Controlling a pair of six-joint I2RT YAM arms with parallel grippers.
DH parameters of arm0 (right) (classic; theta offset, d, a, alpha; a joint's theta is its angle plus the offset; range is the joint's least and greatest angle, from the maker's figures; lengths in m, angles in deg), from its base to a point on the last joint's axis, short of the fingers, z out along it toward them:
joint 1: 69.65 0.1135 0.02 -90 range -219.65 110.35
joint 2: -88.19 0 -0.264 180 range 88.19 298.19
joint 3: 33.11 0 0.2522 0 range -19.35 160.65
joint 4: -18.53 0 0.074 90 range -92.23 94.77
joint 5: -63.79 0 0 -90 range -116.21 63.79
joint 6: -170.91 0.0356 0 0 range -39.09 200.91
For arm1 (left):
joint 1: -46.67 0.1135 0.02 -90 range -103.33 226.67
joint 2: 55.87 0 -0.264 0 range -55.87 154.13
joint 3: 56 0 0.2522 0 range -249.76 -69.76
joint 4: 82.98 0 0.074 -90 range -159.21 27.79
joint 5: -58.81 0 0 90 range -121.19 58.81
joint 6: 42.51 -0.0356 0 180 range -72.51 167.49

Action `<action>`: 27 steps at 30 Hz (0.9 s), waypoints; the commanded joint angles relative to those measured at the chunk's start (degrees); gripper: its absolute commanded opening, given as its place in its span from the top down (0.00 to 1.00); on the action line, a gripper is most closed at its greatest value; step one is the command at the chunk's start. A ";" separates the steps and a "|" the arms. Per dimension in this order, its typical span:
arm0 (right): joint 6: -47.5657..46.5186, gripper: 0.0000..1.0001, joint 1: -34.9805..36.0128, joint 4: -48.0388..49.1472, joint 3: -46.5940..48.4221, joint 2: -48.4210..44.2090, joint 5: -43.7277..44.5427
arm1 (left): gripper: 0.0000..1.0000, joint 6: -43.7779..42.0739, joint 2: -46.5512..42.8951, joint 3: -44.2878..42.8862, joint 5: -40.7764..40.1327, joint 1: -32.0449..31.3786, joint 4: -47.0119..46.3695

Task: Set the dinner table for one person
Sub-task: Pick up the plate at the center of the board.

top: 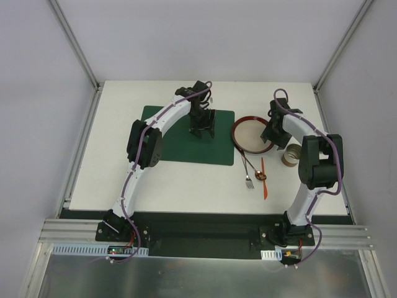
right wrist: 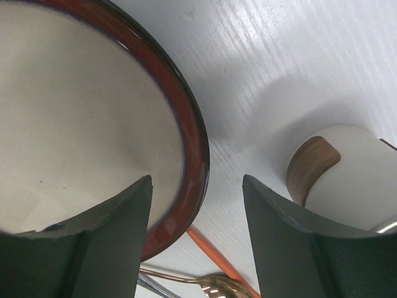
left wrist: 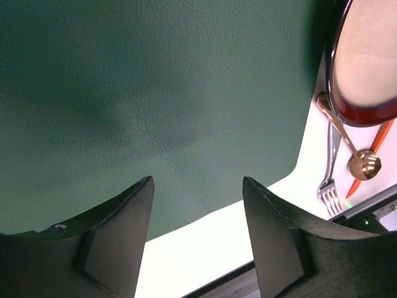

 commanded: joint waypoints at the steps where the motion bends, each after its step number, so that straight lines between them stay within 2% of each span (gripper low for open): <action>1: 2.39 0.37 -0.62 1.12 -1.85 -1.69 -2.58 | 0.41 -1.83 -3.93 1.35 -0.56 -0.13 0.05; 6: 3.89 0.42 -1.06 3.14 -3.61 -0.99 -4.44 | 0.42 -1.83 -4.72 2.41 -1.17 -0.13 0.14; 16: 5.13 0.62 -1.49 6.13 -4.49 0.33 -7.07 | 0.43 -1.83 -6.57 4.17 -3.02 0.05 0.14; 20: 5.39 0.76 -1.58 6.48 -4.84 0.60 -7.07 | 0.43 -1.74 -6.75 4.08 -3.20 0.13 0.14; 22: 5.48 0.89 -1.67 6.57 -4.93 0.77 -6.90 | 0.43 -1.65 -6.75 4.25 -3.11 0.13 0.05; 24: 5.48 0.97 -1.76 6.40 -5.02 0.86 -6.90 | 0.43 -1.48 -6.75 4.52 -3.11 0.13 0.14; 27: 5.57 0.99 -1.85 6.48 -5.63 0.86 -6.46 | 0.44 -1.21 -6.66 4.87 -3.11 0.22 0.05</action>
